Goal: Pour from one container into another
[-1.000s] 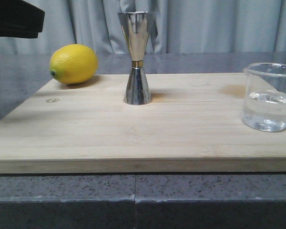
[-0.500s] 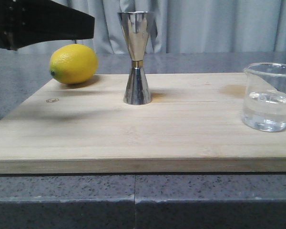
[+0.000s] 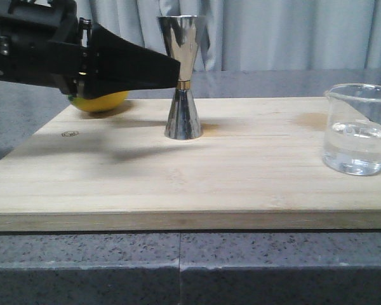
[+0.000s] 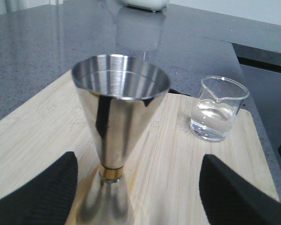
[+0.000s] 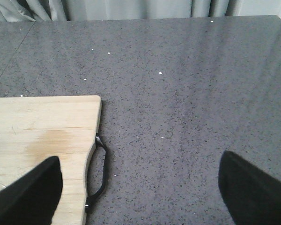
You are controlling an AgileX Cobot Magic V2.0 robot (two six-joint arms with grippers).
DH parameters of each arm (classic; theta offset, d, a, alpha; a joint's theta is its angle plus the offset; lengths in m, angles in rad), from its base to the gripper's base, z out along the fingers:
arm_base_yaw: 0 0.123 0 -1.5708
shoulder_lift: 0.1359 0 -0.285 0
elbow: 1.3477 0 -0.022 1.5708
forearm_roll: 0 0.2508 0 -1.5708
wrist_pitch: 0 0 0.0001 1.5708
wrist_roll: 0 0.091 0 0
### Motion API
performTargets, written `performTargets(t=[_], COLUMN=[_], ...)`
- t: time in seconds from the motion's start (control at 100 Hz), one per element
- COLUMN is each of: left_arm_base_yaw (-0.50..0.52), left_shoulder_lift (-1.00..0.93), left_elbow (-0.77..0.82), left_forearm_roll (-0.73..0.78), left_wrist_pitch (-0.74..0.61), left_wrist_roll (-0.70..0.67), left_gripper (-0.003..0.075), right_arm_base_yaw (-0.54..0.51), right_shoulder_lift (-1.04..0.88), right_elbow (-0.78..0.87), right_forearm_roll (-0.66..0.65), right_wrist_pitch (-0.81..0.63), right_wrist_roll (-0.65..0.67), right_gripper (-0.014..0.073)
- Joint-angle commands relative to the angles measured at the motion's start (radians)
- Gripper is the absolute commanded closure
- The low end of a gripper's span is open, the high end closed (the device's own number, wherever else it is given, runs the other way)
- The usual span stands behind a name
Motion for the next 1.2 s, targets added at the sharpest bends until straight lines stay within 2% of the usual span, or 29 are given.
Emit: performTargets(t=[0.0, 0.29, 0.72, 1.01, 1.19], left_arm_base_yaw=[-0.021, -0.073, -0.073, -0.073, -0.073], left_shoulder_lift=[-0.005, 0.059, 0.080, 0.080, 0.080], left_elbow=[-0.056, -0.129, -0.137, -0.137, -0.137], left_forearm_roll=[-0.083, -0.083, -0.083, -0.083, -0.083], left_wrist_pitch=[0.109, 0.109, 0.109, 0.109, 0.109], left_wrist_roll=[0.005, 0.005, 0.002, 0.002, 0.002], left_gripper=[0.0225, 0.0226, 0.0234, 0.0422, 0.0505], right_arm_base_yaw=[-0.003, -0.003, -0.003, -0.003, -0.003], right_shoulder_lift=[0.012, 0.012, 0.012, 0.012, 0.012], right_elbow=[-0.036, -0.036, -0.036, -0.036, -0.036], right_forearm_roll=[-0.006, -0.008, -0.008, -0.008, -0.008], right_wrist_pitch=[-0.071, -0.071, -0.071, -0.071, -0.071], right_wrist_roll=[-0.005, -0.005, -0.005, -0.005, -0.005], right_gripper=[-0.0034, -0.0034, -0.0034, -0.0034, -0.0034])
